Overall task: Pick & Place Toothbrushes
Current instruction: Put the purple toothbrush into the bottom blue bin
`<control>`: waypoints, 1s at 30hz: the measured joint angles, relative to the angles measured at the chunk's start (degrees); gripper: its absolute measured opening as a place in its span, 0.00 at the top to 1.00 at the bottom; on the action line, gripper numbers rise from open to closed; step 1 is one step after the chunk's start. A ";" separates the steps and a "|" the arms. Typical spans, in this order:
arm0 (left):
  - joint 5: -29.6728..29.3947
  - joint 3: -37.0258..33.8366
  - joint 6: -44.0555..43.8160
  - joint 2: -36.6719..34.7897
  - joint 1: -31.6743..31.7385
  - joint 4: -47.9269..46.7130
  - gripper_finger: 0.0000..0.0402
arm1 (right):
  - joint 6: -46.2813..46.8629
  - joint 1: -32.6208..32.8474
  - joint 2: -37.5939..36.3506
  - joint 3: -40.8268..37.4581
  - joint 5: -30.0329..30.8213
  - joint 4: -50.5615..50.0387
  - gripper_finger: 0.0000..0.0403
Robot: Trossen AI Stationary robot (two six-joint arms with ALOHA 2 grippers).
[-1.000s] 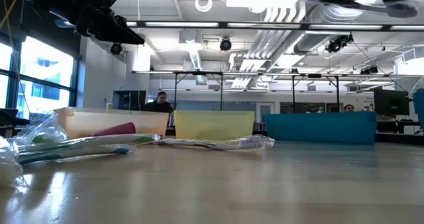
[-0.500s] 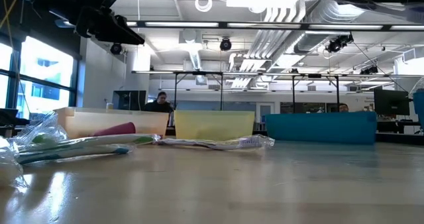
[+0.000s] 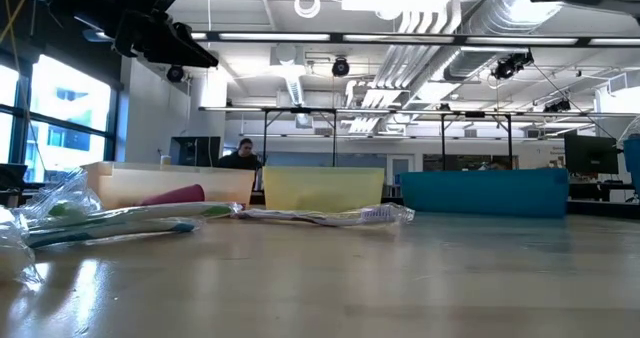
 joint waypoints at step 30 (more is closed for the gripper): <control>-0.02 -0.01 -3.44 -0.01 0.01 -0.02 0.56 | 6.10 14.55 8.06 0.00 -5.84 5.17 0.97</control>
